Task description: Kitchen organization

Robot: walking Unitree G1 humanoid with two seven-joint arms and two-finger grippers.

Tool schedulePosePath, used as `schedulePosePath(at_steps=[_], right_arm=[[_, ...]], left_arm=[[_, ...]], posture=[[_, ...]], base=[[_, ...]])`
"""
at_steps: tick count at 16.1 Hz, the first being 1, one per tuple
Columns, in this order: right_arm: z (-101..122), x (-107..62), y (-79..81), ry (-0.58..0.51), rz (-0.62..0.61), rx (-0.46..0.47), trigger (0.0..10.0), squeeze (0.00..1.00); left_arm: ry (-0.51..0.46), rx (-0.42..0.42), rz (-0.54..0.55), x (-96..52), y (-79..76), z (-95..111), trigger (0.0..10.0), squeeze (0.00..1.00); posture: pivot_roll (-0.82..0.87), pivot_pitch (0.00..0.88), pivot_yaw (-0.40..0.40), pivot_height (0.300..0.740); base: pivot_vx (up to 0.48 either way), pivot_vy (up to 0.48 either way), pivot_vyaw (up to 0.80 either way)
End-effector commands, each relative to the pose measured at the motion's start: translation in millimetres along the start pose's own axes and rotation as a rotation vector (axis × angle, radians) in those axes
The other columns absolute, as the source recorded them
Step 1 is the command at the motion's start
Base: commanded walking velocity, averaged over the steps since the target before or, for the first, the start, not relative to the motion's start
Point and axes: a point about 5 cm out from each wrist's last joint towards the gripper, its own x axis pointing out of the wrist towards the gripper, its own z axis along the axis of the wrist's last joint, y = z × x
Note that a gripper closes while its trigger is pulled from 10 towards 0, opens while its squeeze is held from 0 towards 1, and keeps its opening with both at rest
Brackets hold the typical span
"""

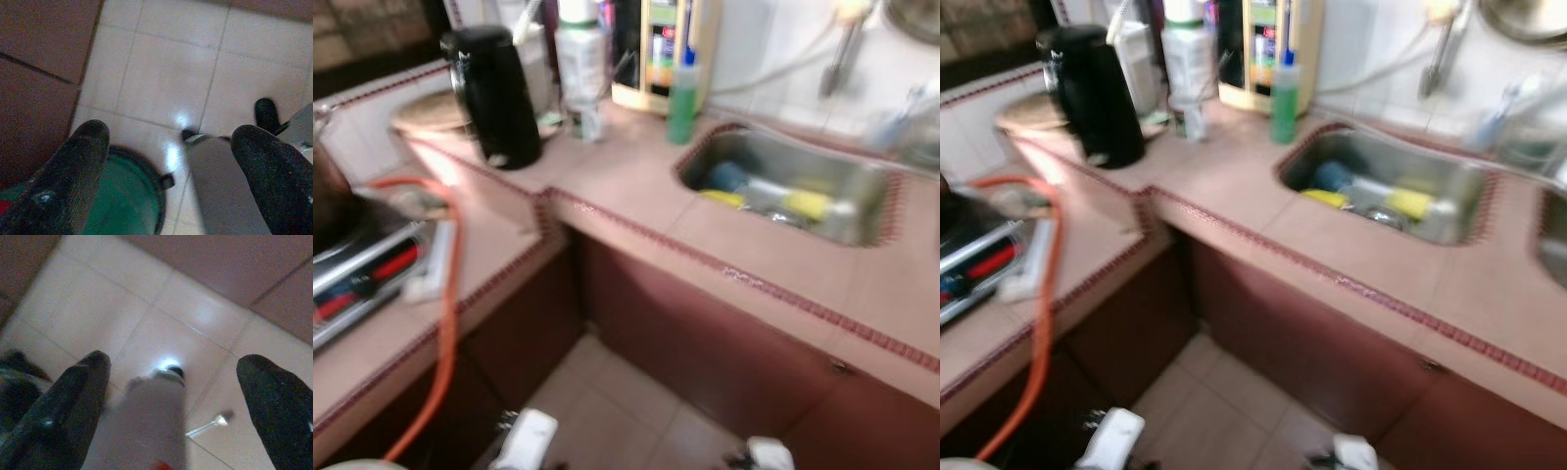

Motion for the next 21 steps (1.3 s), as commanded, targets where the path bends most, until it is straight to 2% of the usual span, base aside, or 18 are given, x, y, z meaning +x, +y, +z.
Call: schedulePosePath(at_steps=[1,13,21], right_arm=[[6.4,3.2,9.2,-0.022,0.017,0.003,10.0,0.0],[7.9,3.5,10.5,-0.034,0.022,0.003,10.0,0.0],[3.2,2.8,7.0,0.003,-0.016,-0.02,10.0,0.0]], left_arm=[[0.015,0.016,0.029,-2.9,10.8,-3.7,10.0,0.0],[0.034,0.019,0.028,-4.2,11.2,-9.2,10.0,0.0],[0.043,0.0,0.043,-6.8,14.4,-16.2,10.0,0.0]], posture=[[0.04,0.0,0.021,0.74],[0.04,0.0,0.019,0.74],[0.05,0.0,0.014,0.74]], base=[[0.0,0.0,0.0],[0.0,0.0,0.0],[0.0,0.0,0.0]])
